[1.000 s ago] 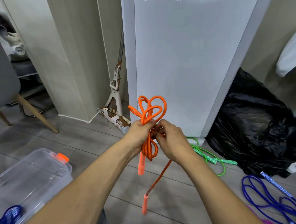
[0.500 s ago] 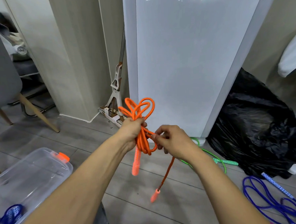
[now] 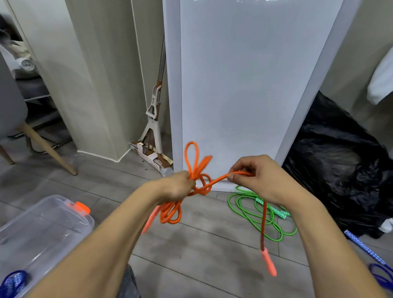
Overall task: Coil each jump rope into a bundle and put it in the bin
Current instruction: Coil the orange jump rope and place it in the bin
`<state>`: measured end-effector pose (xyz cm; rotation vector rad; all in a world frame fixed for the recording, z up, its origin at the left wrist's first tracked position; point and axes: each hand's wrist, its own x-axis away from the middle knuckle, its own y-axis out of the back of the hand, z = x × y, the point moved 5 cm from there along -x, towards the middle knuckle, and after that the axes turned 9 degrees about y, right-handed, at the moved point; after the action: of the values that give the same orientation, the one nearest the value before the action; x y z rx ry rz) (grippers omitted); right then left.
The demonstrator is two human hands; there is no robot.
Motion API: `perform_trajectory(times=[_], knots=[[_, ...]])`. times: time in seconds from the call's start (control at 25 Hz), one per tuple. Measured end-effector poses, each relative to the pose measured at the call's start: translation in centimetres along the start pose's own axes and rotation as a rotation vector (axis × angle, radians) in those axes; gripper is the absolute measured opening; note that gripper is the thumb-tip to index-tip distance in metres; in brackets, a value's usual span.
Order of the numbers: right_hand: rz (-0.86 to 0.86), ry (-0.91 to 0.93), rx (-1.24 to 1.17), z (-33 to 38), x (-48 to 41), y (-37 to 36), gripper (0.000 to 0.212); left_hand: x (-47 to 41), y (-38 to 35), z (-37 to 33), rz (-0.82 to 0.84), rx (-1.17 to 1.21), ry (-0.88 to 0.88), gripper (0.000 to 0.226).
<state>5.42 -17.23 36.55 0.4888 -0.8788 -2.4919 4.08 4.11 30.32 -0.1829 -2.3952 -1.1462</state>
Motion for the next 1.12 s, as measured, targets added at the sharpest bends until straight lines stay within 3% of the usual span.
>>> perform_trajectory(times=[0.12, 0.24, 0.36, 0.44, 0.52, 0.64, 0.72, 0.84, 0.96, 1.12], knots=[[-0.124, 0.090, 0.072, 1.0, -0.2, 1.1, 0.012, 2.1, -1.4, -1.7, 0.051, -0.459, -0.140, 0.016], [-0.189, 0.169, 0.027, 1.5, -0.4, 1.4, 0.012, 4.0, -2.4, -3.3, 0.132, -0.509, -0.305, 0.022], [-0.256, 0.100, -0.214, -0.4, -0.6, 1.8, 0.012, 6.3, -2.0, -5.1, 0.260, -0.108, -0.486, 0.028], [-0.318, 0.015, -0.417, -2.4, -0.7, 2.0, 0.012, 7.4, -0.5, -6.3, 0.200, 0.235, -0.534, 0.018], [-0.319, -0.060, -0.480, -3.7, -0.7, 1.4, 0.022, 6.5, 0.6, -6.7, 0.098, 0.450, -0.525, 0.015], [-0.174, -0.060, -0.349, -3.4, -0.9, -1.0, 0.026, 4.2, 0.6, -5.9, 0.068, 0.605, -0.337, 0.029], [-0.071, -0.076, -0.294, -2.9, -1.2, -2.8, 0.017, 3.0, 1.1, -4.5, -0.089, 0.664, -0.284, 0.039], [0.060, -0.089, -0.280, -1.5, -1.2, -4.7, 0.022, 2.4, 2.0, -2.5, -0.236, 0.789, -0.196, 0.045], [0.189, -0.070, -0.094, -0.5, -0.6, -5.7, 0.027, 1.9, 2.5, -1.8, -0.255, 0.692, -0.120, 0.039], [0.201, -0.067, 0.054, -0.4, -0.7, -4.8, 0.025, 1.9, 3.3, -1.0, -0.331, 0.586, -0.095, 0.025]])
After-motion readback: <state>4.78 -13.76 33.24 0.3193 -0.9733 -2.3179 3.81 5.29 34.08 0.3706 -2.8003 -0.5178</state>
